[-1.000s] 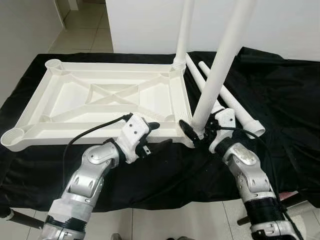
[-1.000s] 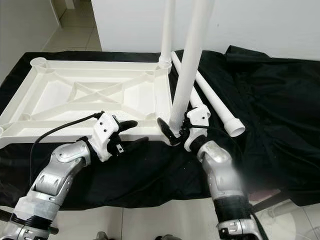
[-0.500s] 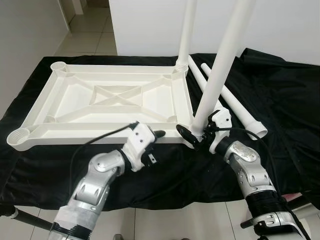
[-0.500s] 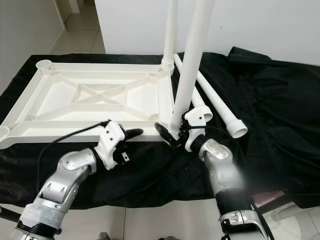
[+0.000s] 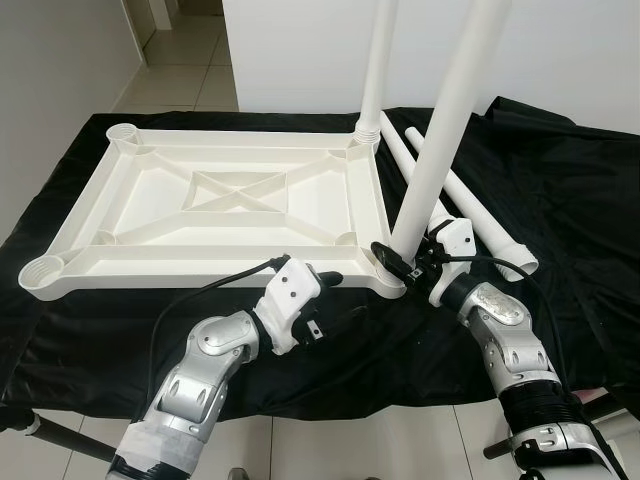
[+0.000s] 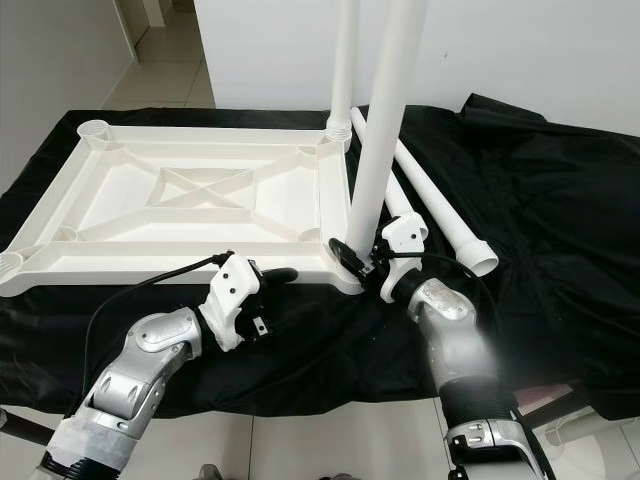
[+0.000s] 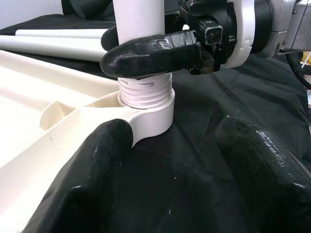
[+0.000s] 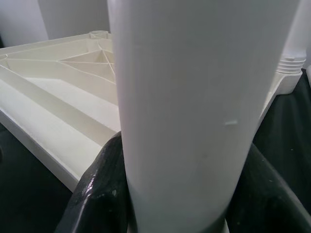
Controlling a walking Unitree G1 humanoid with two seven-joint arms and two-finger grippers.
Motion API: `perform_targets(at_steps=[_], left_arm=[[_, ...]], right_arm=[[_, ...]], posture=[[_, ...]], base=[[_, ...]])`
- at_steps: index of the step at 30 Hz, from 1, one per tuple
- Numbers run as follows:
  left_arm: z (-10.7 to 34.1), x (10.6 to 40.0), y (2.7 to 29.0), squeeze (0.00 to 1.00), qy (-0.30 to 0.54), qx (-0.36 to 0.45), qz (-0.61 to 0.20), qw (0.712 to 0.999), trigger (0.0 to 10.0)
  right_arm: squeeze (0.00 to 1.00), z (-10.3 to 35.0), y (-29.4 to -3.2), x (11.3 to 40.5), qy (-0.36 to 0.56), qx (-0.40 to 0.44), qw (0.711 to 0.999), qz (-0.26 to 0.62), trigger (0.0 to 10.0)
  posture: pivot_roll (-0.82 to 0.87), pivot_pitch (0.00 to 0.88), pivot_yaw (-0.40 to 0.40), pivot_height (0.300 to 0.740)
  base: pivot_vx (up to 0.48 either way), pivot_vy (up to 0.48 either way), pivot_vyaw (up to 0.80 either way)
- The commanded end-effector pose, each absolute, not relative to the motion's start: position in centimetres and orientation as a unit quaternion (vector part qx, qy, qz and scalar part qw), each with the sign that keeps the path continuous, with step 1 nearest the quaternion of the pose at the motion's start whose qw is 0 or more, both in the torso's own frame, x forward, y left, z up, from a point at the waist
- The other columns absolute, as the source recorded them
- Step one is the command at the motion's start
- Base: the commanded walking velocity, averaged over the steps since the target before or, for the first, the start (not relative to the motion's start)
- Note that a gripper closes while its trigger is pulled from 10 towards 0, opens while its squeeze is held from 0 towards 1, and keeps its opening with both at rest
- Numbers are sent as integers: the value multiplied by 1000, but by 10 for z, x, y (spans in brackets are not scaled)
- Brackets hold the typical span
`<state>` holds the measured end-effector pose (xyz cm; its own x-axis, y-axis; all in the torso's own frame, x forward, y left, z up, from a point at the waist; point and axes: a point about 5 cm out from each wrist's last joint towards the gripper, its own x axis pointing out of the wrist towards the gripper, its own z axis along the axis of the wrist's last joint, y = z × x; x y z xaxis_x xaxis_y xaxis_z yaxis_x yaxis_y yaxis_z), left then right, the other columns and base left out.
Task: Building children table
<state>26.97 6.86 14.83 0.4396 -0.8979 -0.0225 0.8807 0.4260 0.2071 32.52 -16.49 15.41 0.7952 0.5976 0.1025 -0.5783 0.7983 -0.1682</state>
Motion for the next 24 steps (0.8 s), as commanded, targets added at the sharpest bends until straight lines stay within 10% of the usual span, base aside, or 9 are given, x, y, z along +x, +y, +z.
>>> perform_targets(at_steps=[1,2,3,24], left_arm=[[147,273,71,0,-47,101,-489,865,10000],[147,273,71,0,-47,101,-489,865,10000],[147,273,71,0,-47,102,-489,865,10000],[147,272,71,0,-45,97,-489,866,10000]], right_arm=[[0,148,-171,324,-62,-62,952,295,0],[0,148,-171,324,-62,-62,952,295,0],[0,146,-171,324,-58,-65,955,284,10000],[0,147,-143,311,-49,33,998,20,10000]], posture=[[-67,62,8,740],[-67,62,8,740],[-66,62,5,740],[-81,68,-2,740]], base=[[0,0,0],[0,0,0],[0,0,0],[0,0,0]])
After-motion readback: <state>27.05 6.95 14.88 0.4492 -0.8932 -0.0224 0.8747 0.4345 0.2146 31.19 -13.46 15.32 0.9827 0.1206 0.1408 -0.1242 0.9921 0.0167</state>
